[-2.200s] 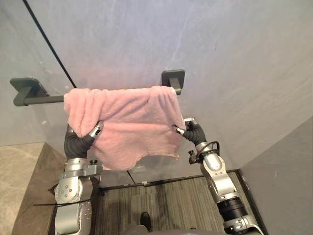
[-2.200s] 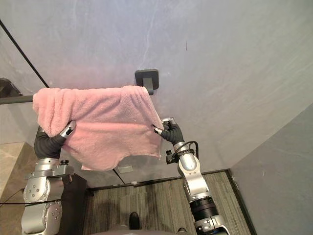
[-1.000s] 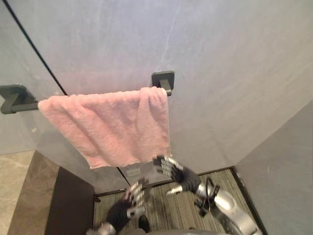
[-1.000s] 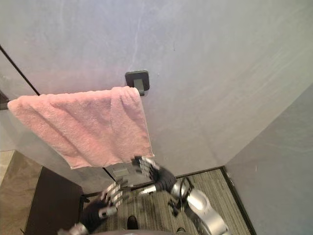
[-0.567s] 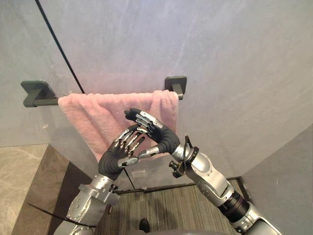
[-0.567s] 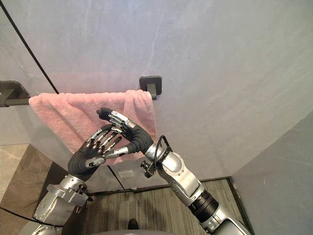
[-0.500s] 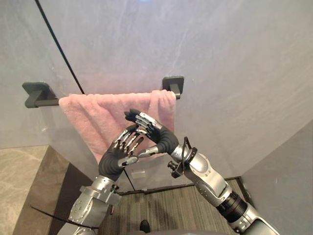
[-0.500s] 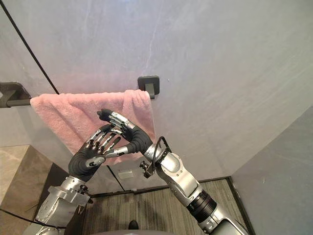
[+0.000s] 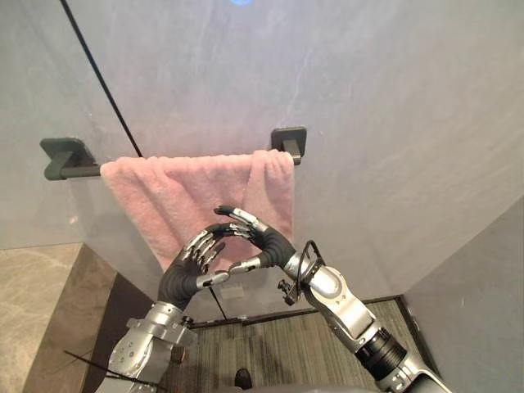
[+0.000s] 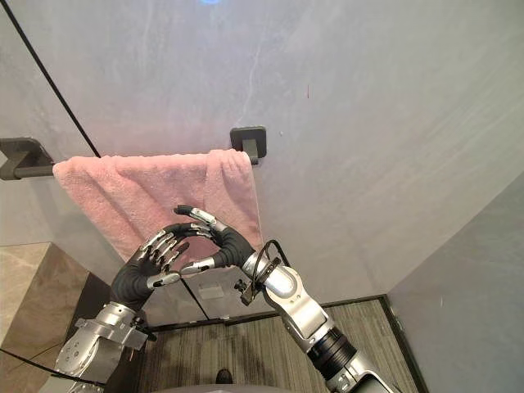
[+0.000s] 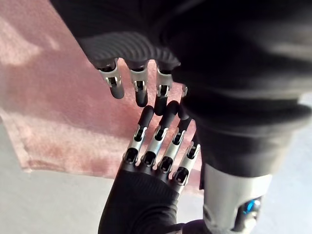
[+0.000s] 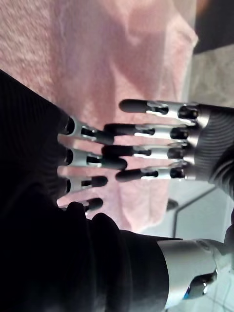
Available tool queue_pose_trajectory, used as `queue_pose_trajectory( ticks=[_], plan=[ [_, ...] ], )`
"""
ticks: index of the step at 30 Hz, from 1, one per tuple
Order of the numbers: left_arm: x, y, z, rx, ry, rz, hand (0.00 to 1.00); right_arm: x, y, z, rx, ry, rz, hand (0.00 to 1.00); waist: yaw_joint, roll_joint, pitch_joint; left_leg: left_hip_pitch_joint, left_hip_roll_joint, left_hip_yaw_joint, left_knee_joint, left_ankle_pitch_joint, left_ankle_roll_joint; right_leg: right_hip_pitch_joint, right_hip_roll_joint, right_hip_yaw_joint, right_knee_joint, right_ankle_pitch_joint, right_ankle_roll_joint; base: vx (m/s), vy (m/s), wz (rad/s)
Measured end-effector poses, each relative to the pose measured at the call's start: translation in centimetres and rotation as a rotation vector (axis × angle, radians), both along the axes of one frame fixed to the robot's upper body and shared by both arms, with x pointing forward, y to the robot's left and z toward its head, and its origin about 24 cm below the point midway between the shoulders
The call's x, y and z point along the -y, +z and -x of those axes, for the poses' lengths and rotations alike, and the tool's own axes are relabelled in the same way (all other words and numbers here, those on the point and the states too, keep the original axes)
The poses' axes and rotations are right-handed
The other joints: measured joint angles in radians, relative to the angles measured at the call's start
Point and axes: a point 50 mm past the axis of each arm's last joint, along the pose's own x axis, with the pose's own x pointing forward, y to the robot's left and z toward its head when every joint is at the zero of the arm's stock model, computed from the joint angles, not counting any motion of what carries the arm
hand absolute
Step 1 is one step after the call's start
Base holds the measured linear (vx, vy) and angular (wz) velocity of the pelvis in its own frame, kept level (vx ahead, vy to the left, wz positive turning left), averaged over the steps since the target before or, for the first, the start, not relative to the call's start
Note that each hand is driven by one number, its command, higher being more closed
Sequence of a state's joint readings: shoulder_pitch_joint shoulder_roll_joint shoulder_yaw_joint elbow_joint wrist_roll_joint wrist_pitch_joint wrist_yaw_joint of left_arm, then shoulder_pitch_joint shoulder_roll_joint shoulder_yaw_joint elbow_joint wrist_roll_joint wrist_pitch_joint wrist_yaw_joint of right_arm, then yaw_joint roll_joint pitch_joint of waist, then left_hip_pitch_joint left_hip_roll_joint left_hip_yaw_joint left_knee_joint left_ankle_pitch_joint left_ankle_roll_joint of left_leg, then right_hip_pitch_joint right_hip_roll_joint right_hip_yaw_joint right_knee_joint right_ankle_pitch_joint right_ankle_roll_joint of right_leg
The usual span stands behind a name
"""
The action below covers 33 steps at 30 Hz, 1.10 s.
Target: Organize washtable
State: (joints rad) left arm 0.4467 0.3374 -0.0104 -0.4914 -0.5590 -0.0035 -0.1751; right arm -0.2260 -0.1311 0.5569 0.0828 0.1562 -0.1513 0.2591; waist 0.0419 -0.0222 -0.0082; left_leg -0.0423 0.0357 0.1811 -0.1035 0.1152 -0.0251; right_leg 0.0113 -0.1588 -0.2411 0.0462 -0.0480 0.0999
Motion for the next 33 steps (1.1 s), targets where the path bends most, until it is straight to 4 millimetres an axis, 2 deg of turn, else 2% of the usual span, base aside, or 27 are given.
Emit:
queue_pose_trajectory(
  ticks=[2,4,8,11,17,25,29,30,31,32,33],
  plan=[
    [-1.2,1.5,-0.8,0.106,0.069,-0.005,0.0,1.3,-2.4,-0.7,-0.073,-0.073,0.106,0.0,0.003,0.0,0.0,-0.001,0.0,0.001,0.0,0.001,-0.001,-0.001,0.0,0.001,0.0,0.0,0.0,0.03,0.001,0.01],
    [-1.9,2.2,-1.1,0.152,0.1,-0.022,0.0,2.2,-2.9,-1.0,-0.099,-0.121,0.124,0.0,0.003,0.001,0.0,-0.004,0.001,0.004,0.0,0.001,-0.001,-0.005,0.002,0.004,-0.001,0.0,0.0,0.01,0.001,-0.06],
    [-3.4,2.5,-2.2,0.183,0.171,-0.062,0.0,3.6,-2.1,-2.2,-0.08,-0.211,0.094,0.0,0.001,0.002,0.001,-0.013,0.011,0.021,0.0,0.001,-0.002,-0.018,0.012,0.025,-0.013,0.009,-0.003,0.02,-0.002,-0.13],
    [-4.5,2.7,-2.8,0.195,0.229,-0.087,0.0,3.8,-1.5,-2.6,-0.061,-0.236,0.082,0.0,0.001,0.003,0.002,-0.014,0.016,0.023,0.0,0.001,-0.002,-0.019,0.019,0.027,-0.015,0.012,-0.005,0.01,-0.012,-0.03],
    [-5.3,2.7,-3.2,0.205,0.283,-0.092,0.0,4.0,-1.0,-3.0,-0.045,-0.259,0.068,0.0,0.002,0.018,0.012,-0.015,0.018,0.026,0.0,0.001,-0.003,-0.022,0.02,0.034,-0.015,0.012,-0.006,0.0,0.004,-0.01],
    [-6.2,2.2,-3.0,0.196,0.358,-0.097,0.0,4.3,-0.9,-3.1,-0.056,-0.275,0.041,0.0,0.001,0.02,0.013,-0.018,0.019,0.039,0.0,0.0,-0.003,-0.033,0.02,0.048,-0.014,0.013,-0.005,0.01,0.009,-0.05],
    [-6.1,0.6,-3.0,0.137,0.39,-0.101,0.0,4.6,-3.3,-1.3,-0.154,-0.281,0.034,0.0,0.001,0.024,0.016,-0.016,0.019,0.04,0.0,0.0,-0.003,-0.032,0.02,0.05,-0.014,0.013,-0.005,0.0,0.0,0.0],
    [-6.0,-0.9,-2.7,0.077,0.42,-0.096,0.0,4.8,-5.1,0.1,-0.229,-0.284,0.038,0.0,0.0,0.025,0.017,-0.016,0.019,0.04,0.0,0.0,-0.003,-0.033,0.019,0.05,-0.014,0.013,-0.005,0.0,0.0,0.0],
    [-6.0,-1.7,-2.4,0.044,0.438,-0.096,0.0,5.0,-5.9,0.8,-0.261,-0.289,0.045,0.0,-0.001,0.024,0.018,-0.016,0.019,0.041,0.0,0.0,-0.003,-0.033,0.02,0.051,-0.014,0.013,-0.005,0.0,0.0,0.0],
    [-5.8,-3.6,-1.6,-0.038,0.468,-0.088,0.0,5.6,-7.6,2.0,-0.332,-0.302,0.065,0.0,-0.002,0.023,0.018,-0.016,0.021,0.043,0.0,-0.001,-0.005,-0.033,0.02,0.054,-0.014,0.013,-0.005,0.01,0.006,-0.05],
    [-5.6,-4.7,-1.2,-0.085,0.478,-0.078,0.0,5.9,-8.6,2.6,-0.373,-0.308,0.081,0.0,-0.003,0.023,0.018,-0.014,0.023,0.045,0.0,-0.002,-0.006,-0.032,0.022,0.057,-0.014,0.013,-0.005,0.01,0.001,-0.13]
  ],
)
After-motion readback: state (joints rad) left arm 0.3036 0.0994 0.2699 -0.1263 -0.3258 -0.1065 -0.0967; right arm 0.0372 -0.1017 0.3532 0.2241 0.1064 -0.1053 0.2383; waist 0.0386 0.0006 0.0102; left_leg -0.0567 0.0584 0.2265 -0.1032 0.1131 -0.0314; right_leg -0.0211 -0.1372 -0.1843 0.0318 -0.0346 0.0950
